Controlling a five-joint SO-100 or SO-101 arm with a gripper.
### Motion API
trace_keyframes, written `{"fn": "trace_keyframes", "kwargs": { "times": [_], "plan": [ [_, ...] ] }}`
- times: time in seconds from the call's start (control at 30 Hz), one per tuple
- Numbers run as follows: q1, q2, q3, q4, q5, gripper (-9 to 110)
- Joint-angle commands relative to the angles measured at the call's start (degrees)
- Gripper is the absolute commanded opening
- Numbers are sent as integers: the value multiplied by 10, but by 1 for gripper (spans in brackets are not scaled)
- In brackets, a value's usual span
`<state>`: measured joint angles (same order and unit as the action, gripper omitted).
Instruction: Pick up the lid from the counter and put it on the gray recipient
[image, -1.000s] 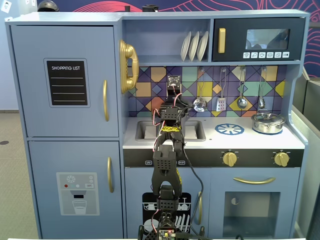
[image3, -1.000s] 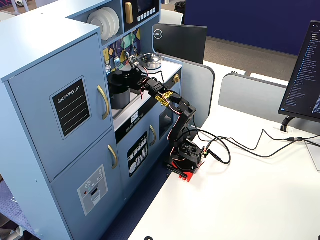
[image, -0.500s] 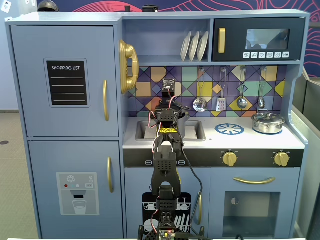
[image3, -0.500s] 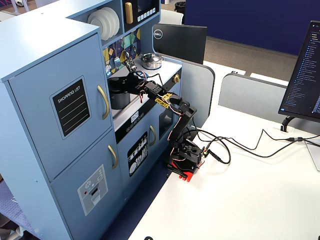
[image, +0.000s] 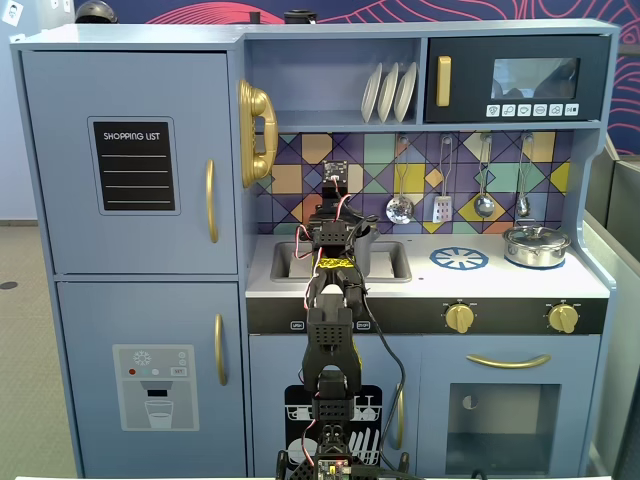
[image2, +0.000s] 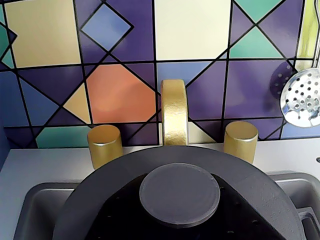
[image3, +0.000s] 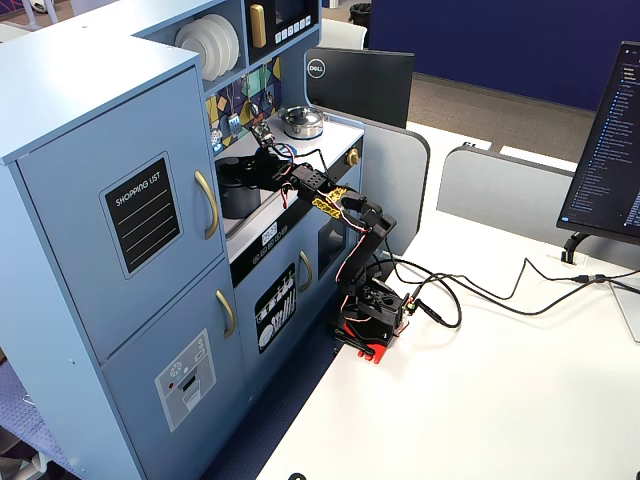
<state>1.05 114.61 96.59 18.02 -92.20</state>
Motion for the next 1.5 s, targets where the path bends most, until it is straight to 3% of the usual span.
{"fn": "trace_keyframes", "kwargs": {
  "times": [0.0,1.47],
  "plan": [
    [11,47,-5,0,6,0],
    [-3,9,13,-44,-4,0]
  ]
}}
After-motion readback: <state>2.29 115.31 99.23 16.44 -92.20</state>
